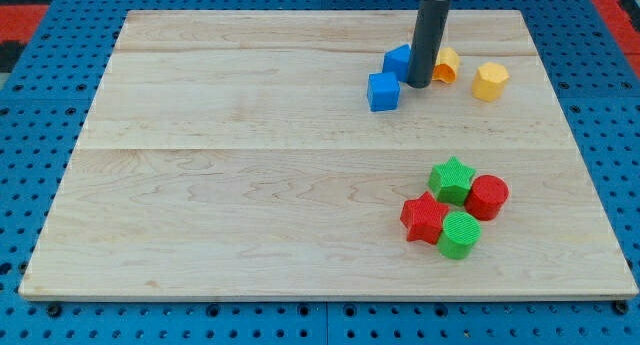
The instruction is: Move green star diagonally towards red star
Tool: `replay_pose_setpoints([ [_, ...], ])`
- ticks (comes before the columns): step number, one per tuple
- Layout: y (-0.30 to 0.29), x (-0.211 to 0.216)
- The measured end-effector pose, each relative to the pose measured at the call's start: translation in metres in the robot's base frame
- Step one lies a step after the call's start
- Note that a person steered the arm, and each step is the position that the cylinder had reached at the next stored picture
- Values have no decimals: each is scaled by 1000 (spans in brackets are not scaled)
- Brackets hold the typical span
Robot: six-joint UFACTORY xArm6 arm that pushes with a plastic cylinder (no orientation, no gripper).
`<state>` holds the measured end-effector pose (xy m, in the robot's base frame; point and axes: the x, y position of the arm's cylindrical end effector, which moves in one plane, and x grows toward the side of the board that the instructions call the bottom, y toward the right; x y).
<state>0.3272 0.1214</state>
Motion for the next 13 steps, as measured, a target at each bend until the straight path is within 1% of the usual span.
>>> replay_pose_setpoints([
  [1, 0, 14],
  [3, 53, 147],
  [4, 53, 188],
  [5, 52, 188],
  [6, 26, 179],
  [7, -15, 174],
  [8, -18, 168],
  [10, -48, 142],
  [11, -37, 188],
  [12, -60, 190],
  [13, -69, 178],
])
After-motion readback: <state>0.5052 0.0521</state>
